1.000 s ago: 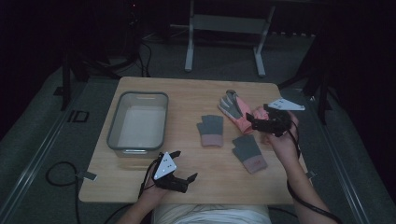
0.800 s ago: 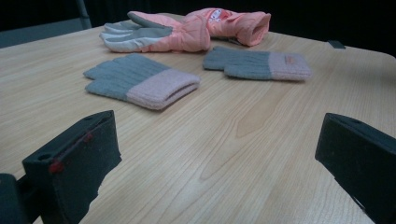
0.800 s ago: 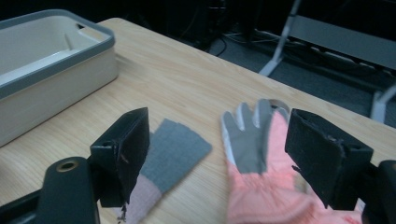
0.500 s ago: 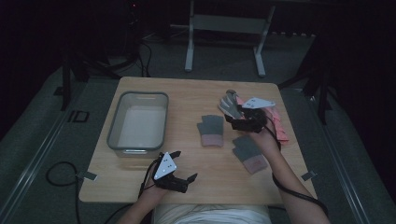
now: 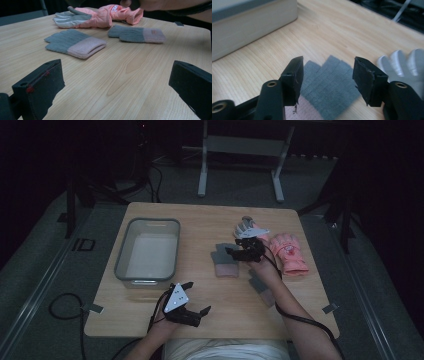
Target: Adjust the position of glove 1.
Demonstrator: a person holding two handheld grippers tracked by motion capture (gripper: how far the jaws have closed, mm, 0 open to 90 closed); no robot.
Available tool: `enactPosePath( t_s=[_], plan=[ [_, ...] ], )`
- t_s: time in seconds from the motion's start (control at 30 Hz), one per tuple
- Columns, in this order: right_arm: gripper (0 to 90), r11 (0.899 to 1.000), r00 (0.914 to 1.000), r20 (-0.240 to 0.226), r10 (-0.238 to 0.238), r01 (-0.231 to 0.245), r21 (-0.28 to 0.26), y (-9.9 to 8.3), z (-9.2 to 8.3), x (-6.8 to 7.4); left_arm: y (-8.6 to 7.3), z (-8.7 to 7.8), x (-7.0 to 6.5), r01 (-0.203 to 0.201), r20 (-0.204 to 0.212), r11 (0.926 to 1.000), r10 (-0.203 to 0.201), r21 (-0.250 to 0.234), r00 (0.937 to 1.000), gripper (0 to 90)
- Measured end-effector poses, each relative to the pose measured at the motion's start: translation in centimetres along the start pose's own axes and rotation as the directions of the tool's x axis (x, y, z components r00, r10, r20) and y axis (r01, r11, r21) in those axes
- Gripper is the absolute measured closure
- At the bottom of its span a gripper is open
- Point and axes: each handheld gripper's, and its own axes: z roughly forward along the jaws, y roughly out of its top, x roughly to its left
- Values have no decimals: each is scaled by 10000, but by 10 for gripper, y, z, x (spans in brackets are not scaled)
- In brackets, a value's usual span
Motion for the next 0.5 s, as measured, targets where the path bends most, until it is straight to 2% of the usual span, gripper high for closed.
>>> enactPosePath(
  t_s=[0.07,0.1,0.27,0.5],
  plan=[
    [429,10000,10000,-11,8,-8,60,-1,5,0,0,0,0,-3,16,10000,3,4,10000,0],
    [441,9998,9999,-115,61,-59,193,-3,13,0,0,0,0,-12,26,10000,12,13,10000,0],
    [489,9974,9998,5,186,-186,694,-9,34,-2,0,-1,0,-48,69,10000,48,9,10000,0],
    [515,9914,9996,164,235,-254,1281,-17,53,-7,0,-1,0,15,159,10000,-15,-5,9999,0]
  ],
)
